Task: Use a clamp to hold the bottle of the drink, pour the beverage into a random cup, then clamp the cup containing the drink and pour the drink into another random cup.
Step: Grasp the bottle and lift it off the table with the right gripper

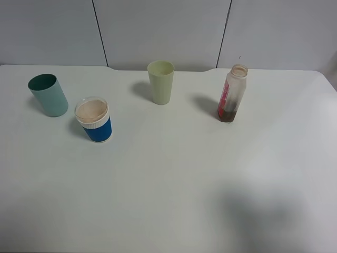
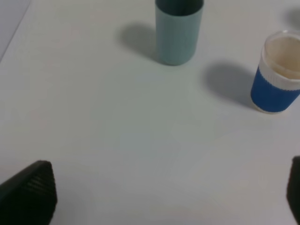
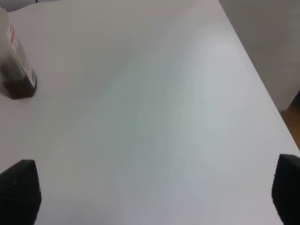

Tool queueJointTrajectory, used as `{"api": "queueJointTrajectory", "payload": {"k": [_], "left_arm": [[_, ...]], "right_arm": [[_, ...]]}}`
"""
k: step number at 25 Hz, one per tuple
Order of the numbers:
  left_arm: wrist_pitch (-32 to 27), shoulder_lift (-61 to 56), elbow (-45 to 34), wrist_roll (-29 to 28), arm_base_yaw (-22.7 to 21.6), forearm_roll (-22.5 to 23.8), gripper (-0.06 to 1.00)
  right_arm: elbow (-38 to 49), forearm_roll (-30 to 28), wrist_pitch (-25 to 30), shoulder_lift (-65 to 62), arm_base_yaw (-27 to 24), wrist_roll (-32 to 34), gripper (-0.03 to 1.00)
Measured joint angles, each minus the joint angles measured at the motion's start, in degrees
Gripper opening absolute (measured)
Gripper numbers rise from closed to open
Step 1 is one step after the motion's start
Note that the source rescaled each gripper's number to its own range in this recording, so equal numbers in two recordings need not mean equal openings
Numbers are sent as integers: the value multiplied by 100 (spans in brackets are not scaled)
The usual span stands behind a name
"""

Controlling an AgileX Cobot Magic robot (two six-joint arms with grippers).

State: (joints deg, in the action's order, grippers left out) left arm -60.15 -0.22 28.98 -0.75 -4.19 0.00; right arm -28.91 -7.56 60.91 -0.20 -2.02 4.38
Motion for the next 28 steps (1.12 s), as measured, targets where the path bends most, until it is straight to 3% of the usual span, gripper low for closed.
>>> {"api": "queueJointTrajectory", "payload": {"k": [28], "left_arm": [[0, 0, 0, 0, 0, 0, 100]], "right_arm": [[0, 0, 0, 0, 0, 0, 100]]}}
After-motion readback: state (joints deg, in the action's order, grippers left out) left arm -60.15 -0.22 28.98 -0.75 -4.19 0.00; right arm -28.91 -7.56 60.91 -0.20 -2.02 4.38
